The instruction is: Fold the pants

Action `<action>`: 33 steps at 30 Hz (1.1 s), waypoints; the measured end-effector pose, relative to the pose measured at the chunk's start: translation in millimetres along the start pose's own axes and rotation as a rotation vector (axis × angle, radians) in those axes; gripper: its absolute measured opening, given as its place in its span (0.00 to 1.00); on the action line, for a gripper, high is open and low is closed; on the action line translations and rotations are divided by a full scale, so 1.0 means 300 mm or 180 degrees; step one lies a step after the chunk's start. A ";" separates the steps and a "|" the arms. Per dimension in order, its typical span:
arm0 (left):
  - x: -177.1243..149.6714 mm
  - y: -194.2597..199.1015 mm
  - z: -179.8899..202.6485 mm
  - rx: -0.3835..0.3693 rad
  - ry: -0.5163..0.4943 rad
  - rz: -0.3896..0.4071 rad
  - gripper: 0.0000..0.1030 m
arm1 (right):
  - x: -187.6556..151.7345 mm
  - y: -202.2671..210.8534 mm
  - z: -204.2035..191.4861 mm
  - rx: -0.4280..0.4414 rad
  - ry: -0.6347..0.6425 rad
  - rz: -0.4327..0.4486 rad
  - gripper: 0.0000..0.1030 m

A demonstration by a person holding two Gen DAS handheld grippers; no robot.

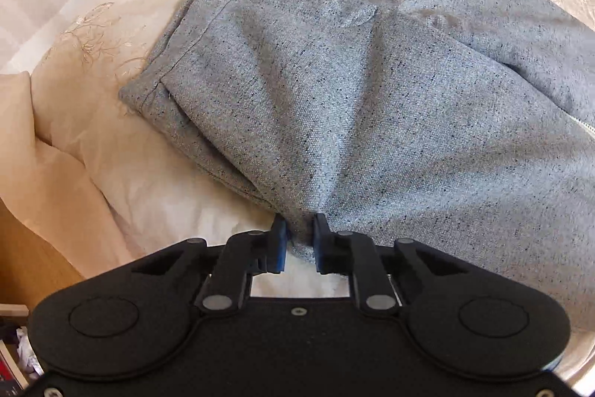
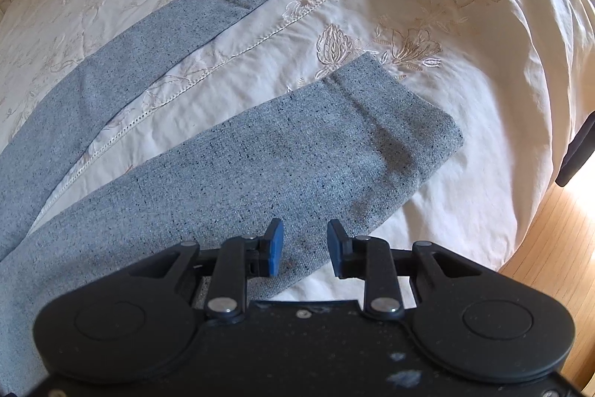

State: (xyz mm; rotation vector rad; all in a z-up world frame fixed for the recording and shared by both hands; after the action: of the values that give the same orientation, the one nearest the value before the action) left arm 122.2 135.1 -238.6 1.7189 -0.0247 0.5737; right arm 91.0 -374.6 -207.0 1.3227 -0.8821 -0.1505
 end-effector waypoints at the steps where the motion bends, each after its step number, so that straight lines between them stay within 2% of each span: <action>1: 0.001 0.000 0.005 0.0007 -0.0062 0.0000 0.24 | 0.007 -0.002 -0.023 0.0019 0.0089 0.0034 0.28; 3: 0.004 0.023 0.019 0.0054 -0.0297 -0.0029 0.29 | 0.019 -0.010 -0.088 0.0119 0.0284 0.0061 0.28; 4: 0.019 0.046 0.019 0.0057 -0.0380 0.0033 0.32 | 0.023 -0.013 -0.126 0.0189 0.0364 0.0079 0.28; 8: 0.071 0.173 0.061 0.0096 -0.0772 0.0469 0.33 | 0.011 -0.028 -0.296 0.0492 0.0585 0.0022 0.28; 11: 0.139 0.177 0.124 0.0032 -0.1088 0.0820 0.34 | -0.034 -0.030 -0.438 0.0710 0.0774 -0.0036 0.28; 13: 0.192 0.117 0.164 -0.0022 -0.1150 0.0858 0.34 | -0.081 -0.026 -0.539 0.0843 0.0982 -0.0072 0.28; 15: 0.225 0.036 0.195 -0.0094 -0.1215 0.0771 0.34 | -0.131 -0.020 -0.639 0.0979 0.1252 -0.0096 0.28; 18: 0.231 -0.099 0.146 0.0100 -0.1221 0.0542 0.34 | -0.192 -0.041 -0.718 0.1009 0.1582 -0.0158 0.26; 19: 0.221 -0.150 0.096 0.0246 -0.1194 0.0410 0.35 | -0.205 -0.060 -0.714 0.0931 0.1645 -0.0177 0.26; 21: 0.213 -0.219 0.005 0.0351 -0.1106 0.0265 0.36 | -0.200 -0.109 -0.651 0.0674 0.1605 -0.0232 0.26; 22: 0.218 -0.233 -0.033 0.0407 -0.1113 0.0293 0.40 | -0.190 -0.133 -0.597 0.0565 0.1474 -0.0263 0.25; 24: 0.234 -0.234 -0.066 0.0456 -0.1252 0.0295 0.54 | -0.153 -0.167 -0.484 0.0334 0.1172 -0.0316 0.20; 26: 0.274 -0.213 -0.083 0.0564 -0.1334 0.0296 0.50 | -0.103 -0.181 -0.375 0.0031 0.0933 -0.0365 0.20; 27: 0.298 -0.198 -0.088 0.0622 -0.1326 0.0315 0.46 | -0.077 -0.180 -0.336 -0.0073 0.0837 -0.0396 0.24; 29: 0.375 -0.145 -0.071 0.0556 -0.1216 0.0462 0.45 | 0.005 -0.159 -0.273 -0.0121 0.0608 -0.0400 0.27; 33: 0.545 -0.042 0.031 0.0360 -0.1012 0.0777 0.46 | 0.250 -0.123 -0.281 0.0033 0.0410 -0.0087 0.27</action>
State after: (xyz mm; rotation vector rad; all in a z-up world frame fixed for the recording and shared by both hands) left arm 272.7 177.2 -188.3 1.9175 -0.4399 0.4806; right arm 209.0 -362.1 -202.7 1.3395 -0.7569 -0.0811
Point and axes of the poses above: each gripper's, at about its wrist camera, not at the fingertips, and y roughly against the way its jaws point, z to its right, x to its top, the point moved 9 cm from there along -y, roughly the way its jaws point, and after that the axes turned 5 degrees about z, right-handed, at the moved point
